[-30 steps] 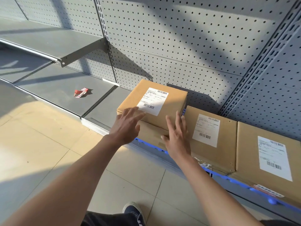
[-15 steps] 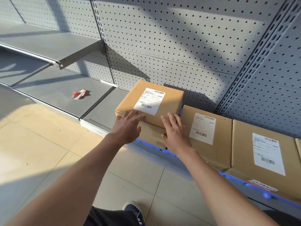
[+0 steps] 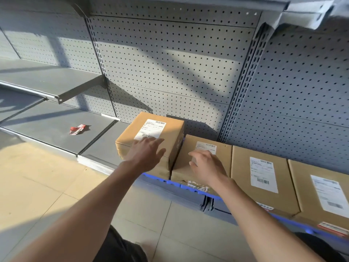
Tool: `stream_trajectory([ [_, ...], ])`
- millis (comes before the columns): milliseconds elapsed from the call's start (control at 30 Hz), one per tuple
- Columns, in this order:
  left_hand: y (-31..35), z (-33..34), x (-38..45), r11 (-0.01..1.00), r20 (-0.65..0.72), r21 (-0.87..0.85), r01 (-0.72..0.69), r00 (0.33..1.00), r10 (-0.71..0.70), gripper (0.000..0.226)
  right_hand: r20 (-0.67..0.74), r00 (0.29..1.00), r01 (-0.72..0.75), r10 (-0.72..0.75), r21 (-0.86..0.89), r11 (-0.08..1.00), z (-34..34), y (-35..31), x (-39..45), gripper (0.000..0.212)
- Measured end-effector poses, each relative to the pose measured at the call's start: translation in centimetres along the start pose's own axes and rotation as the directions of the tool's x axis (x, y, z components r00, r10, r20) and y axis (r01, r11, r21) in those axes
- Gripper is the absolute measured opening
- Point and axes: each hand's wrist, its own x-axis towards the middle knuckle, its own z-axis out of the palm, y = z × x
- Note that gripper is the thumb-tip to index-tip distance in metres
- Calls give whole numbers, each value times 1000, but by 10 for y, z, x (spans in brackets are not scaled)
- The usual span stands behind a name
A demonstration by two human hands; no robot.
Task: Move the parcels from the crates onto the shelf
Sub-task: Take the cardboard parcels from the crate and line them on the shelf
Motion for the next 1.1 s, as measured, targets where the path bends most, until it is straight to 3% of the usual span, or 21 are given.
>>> stream_trajectory([
  [267,109,-26,-38,974,-35,37,-224,974,226,30,-75,987,-140,139,-11,990,-76,45,-85,35],
  [400,155,-35,-60,955,-31,6,-297,954,297,39,-95,972,-217,215,-11,976,-109,65,-131,29],
  [600,215,-52,-76,929,-60,45,-366,928,369,43,-139,938,-316,318,32,948,-141,96,-190,36],
  [833,279,-73,-82,891,-62,43,-451,889,453,42,-197,874,-439,445,73,895,-169,121,-252,37],
  [1100,353,-75,-91,795,-42,-41,-605,796,604,43,-269,752,-598,602,109,794,-202,144,-329,38],
])
